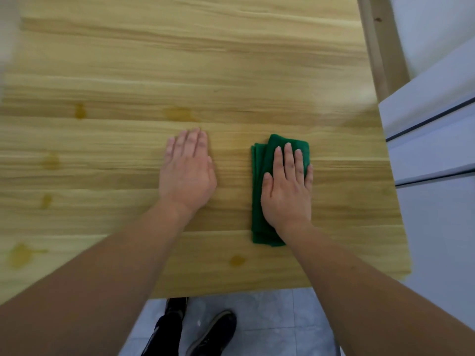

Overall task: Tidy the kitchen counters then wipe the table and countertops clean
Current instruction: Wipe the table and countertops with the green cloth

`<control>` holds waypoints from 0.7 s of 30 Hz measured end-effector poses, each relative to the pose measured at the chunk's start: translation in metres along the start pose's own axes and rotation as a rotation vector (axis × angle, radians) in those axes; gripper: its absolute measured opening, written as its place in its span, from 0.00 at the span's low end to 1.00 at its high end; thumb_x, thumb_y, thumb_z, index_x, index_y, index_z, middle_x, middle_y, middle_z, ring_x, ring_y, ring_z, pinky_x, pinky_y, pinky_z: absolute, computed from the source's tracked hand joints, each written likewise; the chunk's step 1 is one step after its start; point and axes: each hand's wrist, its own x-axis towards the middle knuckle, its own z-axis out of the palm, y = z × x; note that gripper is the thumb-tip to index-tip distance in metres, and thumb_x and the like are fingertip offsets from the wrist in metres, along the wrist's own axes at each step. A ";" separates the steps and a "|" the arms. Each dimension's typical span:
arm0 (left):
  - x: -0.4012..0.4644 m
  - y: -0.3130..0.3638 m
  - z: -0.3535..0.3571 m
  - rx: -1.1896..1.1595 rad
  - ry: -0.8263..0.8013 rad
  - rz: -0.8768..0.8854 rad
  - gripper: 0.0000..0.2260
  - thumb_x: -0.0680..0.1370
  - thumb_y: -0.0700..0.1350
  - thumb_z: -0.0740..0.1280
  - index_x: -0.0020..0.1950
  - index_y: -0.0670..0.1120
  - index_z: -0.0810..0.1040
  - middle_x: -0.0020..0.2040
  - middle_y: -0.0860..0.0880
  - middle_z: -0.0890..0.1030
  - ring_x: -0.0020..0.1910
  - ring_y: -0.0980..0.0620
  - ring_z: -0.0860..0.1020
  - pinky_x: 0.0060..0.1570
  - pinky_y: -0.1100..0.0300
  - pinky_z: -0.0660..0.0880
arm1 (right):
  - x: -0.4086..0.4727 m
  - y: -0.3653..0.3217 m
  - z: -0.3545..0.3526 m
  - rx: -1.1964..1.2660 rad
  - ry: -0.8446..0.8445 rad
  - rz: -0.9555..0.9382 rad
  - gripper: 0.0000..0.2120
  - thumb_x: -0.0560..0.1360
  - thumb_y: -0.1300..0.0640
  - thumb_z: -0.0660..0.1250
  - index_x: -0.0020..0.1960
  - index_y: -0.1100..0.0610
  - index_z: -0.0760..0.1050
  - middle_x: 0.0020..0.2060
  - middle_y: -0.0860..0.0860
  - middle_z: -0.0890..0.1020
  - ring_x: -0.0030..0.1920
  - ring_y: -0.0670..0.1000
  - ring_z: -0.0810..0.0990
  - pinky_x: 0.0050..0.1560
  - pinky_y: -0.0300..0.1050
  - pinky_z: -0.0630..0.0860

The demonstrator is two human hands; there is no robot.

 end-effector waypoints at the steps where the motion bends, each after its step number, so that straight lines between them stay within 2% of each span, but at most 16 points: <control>1: 0.001 -0.017 -0.004 -0.014 0.026 -0.029 0.25 0.82 0.48 0.49 0.79 0.40 0.56 0.79 0.42 0.57 0.79 0.44 0.53 0.77 0.49 0.46 | 0.000 0.001 0.000 -0.009 -0.004 0.000 0.28 0.82 0.46 0.39 0.79 0.53 0.39 0.78 0.49 0.40 0.77 0.50 0.36 0.76 0.56 0.39; 4: -0.001 -0.066 -0.007 -0.042 0.049 -0.151 0.25 0.83 0.46 0.52 0.79 0.38 0.56 0.79 0.40 0.57 0.79 0.42 0.52 0.77 0.47 0.47 | 0.000 -0.001 0.001 -0.022 0.000 0.000 0.28 0.82 0.46 0.39 0.79 0.53 0.39 0.78 0.49 0.40 0.77 0.50 0.36 0.77 0.56 0.40; 6: -0.005 -0.081 -0.002 -0.034 0.020 -0.167 0.26 0.83 0.48 0.51 0.79 0.39 0.54 0.80 0.41 0.54 0.79 0.43 0.50 0.77 0.46 0.46 | -0.001 -0.001 0.001 -0.025 -0.002 0.006 0.28 0.82 0.46 0.39 0.79 0.53 0.40 0.78 0.49 0.40 0.77 0.50 0.36 0.77 0.56 0.40; 9: -0.008 -0.085 0.005 -0.051 0.038 -0.154 0.27 0.82 0.50 0.47 0.79 0.40 0.53 0.80 0.42 0.53 0.79 0.44 0.49 0.77 0.48 0.45 | 0.000 -0.001 0.001 -0.033 -0.003 0.008 0.28 0.82 0.46 0.39 0.79 0.53 0.40 0.78 0.49 0.41 0.77 0.50 0.36 0.77 0.56 0.40; 15: -0.007 -0.087 0.007 -0.064 0.064 -0.157 0.25 0.83 0.46 0.51 0.79 0.39 0.53 0.80 0.42 0.53 0.79 0.44 0.48 0.78 0.48 0.45 | -0.002 -0.008 0.005 -0.059 0.018 0.034 0.28 0.82 0.47 0.39 0.79 0.54 0.40 0.78 0.50 0.41 0.77 0.51 0.37 0.77 0.57 0.41; 18: -0.008 -0.087 0.009 -0.060 0.063 -0.142 0.25 0.83 0.46 0.51 0.79 0.39 0.53 0.80 0.42 0.53 0.79 0.43 0.49 0.77 0.47 0.45 | 0.000 -0.024 0.005 -0.043 0.002 0.097 0.28 0.82 0.47 0.39 0.79 0.55 0.38 0.78 0.50 0.39 0.77 0.52 0.36 0.76 0.58 0.40; 21: -0.007 -0.088 0.009 -0.063 0.063 -0.157 0.26 0.83 0.48 0.49 0.79 0.40 0.53 0.80 0.42 0.53 0.79 0.43 0.49 0.78 0.47 0.45 | 0.017 -0.053 0.004 -0.026 -0.012 0.066 0.28 0.82 0.47 0.40 0.79 0.55 0.37 0.78 0.51 0.38 0.77 0.53 0.35 0.76 0.59 0.39</control>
